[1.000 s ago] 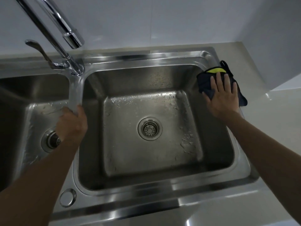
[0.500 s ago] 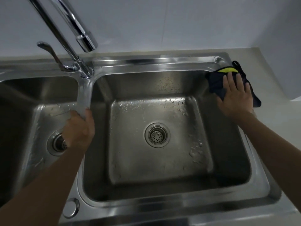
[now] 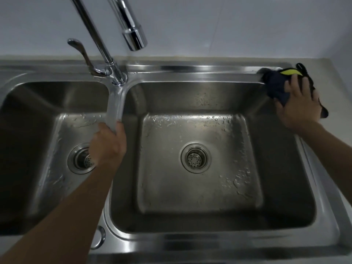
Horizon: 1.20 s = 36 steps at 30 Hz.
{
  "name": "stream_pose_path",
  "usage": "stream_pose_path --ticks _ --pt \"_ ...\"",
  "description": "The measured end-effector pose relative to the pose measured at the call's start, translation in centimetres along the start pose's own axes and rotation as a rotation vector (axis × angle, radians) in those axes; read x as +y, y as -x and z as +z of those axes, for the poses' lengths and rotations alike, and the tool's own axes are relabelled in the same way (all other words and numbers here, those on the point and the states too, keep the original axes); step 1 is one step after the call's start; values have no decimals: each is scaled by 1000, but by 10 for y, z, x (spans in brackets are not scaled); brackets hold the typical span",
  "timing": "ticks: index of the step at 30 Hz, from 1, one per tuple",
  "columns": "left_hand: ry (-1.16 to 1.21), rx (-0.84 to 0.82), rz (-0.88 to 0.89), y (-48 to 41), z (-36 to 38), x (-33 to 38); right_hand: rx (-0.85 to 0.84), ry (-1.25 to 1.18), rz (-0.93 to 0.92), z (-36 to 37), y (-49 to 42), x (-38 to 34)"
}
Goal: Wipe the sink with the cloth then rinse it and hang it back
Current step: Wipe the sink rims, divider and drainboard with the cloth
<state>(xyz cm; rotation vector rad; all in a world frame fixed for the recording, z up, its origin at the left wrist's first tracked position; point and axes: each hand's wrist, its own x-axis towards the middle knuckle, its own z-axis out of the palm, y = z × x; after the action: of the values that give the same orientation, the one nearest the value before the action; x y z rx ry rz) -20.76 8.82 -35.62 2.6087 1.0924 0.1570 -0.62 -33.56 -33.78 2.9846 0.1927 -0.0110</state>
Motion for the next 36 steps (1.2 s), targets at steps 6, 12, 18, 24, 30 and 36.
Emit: stream_pose_path --ticks 6,12,18,24,30,36 --pt "19 12 -11 -2 4 -1 -34 -170 257 -1 -37 -66" --pt "128 24 -58 1 2 2 17 -332 209 -3 -32 -154" --pt "107 33 -39 1 1 4 52 -226 -82 -3 -23 -205" --pt "74 -10 -65 2 0 1 42 -151 -165 1 -30 -109" --pt "131 17 -83 6 -2 5 -32 -178 153 -2 -38 -59" --pt "81 18 -66 2 -1 3 -6 -261 339 -3 -41 -103"
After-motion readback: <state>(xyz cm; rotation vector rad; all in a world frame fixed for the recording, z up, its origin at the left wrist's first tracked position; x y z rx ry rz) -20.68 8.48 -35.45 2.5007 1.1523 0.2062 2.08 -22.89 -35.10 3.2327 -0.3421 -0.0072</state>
